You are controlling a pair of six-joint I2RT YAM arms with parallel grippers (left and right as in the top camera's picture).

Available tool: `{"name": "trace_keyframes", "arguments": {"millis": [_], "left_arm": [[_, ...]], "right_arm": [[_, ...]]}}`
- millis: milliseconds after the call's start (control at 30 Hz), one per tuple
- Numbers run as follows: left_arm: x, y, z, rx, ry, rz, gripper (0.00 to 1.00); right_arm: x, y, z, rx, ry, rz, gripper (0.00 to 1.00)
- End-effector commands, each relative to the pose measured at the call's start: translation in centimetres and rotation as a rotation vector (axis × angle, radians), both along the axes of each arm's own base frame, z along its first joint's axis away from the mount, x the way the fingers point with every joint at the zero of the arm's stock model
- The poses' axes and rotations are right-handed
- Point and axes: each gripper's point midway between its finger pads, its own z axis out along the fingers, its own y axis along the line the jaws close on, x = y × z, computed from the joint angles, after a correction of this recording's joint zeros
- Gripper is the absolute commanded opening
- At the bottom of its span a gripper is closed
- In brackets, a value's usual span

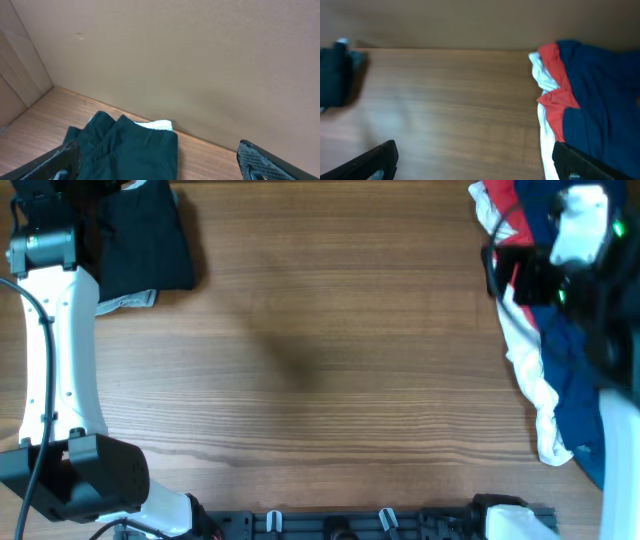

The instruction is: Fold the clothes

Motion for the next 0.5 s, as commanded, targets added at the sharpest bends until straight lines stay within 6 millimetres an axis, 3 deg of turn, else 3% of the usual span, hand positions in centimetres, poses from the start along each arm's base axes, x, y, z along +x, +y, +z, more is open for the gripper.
{"name": "trace_keyframes", "arguments": {"millis": [0, 67, 167, 467], "left_arm": [[-0.2, -0.3, 0.8, 0.004, -0.014, -0.020, 1.00], [-0.2, -0.3, 0.8, 0.004, -0.013, -0.020, 1.00], [-0.2, -0.3, 0.8, 0.004, -0.013, -0.021, 1.00], [-0.2, -0.3, 0.8, 0.004, -0.014, -0.020, 1.00]], "right_arm": [[-4.5, 0.6, 2.8, -0.022, -0.066, 0.022, 1.00], [-7.2, 0.8, 2.2, -0.019, -0.023, 0.023, 1.00], [-9.4, 0.9, 1.7, -0.017, 0.010, 0.023, 1.00], [-10.2, 0.8, 0.0, -0.023, 0.089, 0.018, 1.00]]}}
